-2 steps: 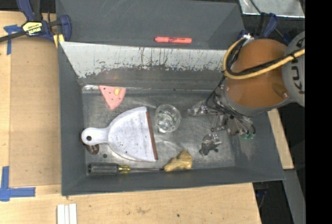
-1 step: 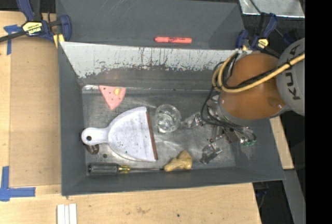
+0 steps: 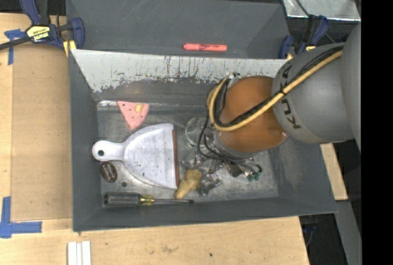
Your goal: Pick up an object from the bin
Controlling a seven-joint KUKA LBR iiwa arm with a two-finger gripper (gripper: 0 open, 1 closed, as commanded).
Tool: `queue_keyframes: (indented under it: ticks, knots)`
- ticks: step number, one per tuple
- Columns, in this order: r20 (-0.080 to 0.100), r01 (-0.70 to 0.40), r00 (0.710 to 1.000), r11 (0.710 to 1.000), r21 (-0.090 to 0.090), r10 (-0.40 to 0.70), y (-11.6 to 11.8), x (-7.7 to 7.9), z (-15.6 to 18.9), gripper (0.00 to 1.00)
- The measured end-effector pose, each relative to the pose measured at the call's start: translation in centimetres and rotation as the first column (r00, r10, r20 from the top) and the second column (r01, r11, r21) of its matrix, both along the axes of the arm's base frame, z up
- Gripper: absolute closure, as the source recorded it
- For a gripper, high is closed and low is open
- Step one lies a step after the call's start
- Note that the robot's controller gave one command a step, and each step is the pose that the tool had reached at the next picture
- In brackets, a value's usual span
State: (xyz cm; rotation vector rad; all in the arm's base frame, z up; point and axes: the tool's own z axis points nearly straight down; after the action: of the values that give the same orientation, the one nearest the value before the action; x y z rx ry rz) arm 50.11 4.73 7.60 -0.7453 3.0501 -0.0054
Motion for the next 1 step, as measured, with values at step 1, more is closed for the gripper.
queue_keyframes:
  ticks: [1]
  knots:
    - [0.000,0.000,1.000,1.000,0.000,0.000,0.00,0.00,0.00,1.00]
